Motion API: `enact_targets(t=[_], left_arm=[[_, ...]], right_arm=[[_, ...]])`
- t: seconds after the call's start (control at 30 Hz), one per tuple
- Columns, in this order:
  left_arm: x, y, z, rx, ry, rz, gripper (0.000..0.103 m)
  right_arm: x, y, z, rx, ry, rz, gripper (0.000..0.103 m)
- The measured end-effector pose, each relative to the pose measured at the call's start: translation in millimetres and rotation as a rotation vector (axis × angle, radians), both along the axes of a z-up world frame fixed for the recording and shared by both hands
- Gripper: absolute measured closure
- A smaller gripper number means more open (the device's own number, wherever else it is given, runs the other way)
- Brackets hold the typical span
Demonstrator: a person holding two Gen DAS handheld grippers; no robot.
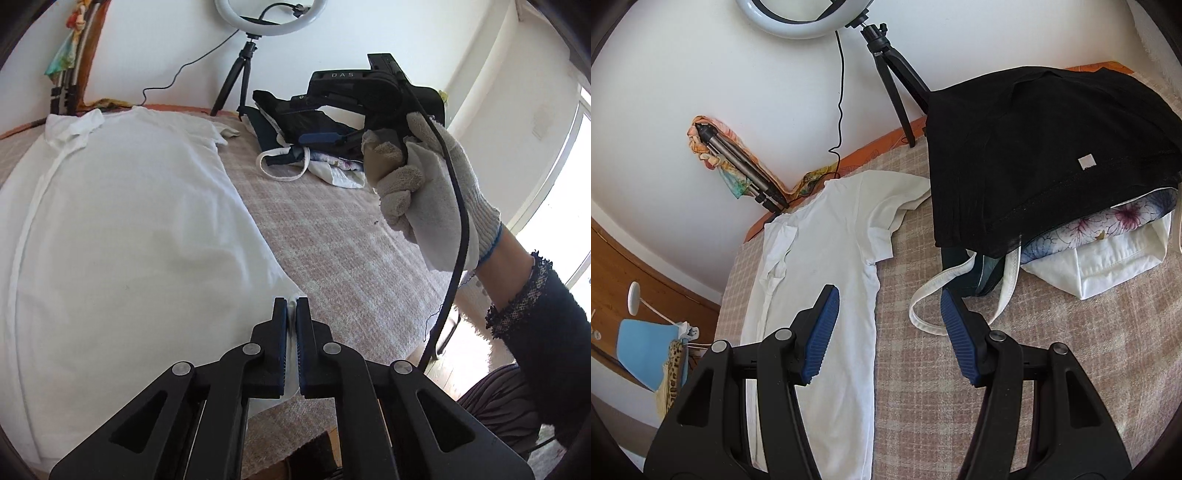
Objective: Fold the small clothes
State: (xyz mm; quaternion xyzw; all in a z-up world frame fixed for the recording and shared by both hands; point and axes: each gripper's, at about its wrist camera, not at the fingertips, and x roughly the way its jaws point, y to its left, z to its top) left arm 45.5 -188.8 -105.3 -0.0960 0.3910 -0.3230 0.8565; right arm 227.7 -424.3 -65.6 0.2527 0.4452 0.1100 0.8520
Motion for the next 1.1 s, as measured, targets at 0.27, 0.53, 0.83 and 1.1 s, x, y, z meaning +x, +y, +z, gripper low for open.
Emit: enact_targets(t=[0.27,0.53,0.83,1.1], left_arm=[[-6.7,12.0,8.5,-0.017,-0.028,0.038,0.1],[-7.2,26.0,-2.8,-0.031,-0.001,0.073,0.1],[-12.2,40.4,-5.2,-0.053,0.02,0.112,0.1],[-20.0,70.0,2.2,-0.098,0.012,0.184,0.1]], right_arm=[[56.4,38.4,-31.7,0.067,0.091,0.025,0.043],[99.7,57.6,-54.4,-0.09,0.136,-0.018,0.043],[113.1,73.5,-53.2,-0.166,0.108,0.006,0.093],[122.0,114.7,-3.1,-0.195,-0.018,0.046,0.094]])
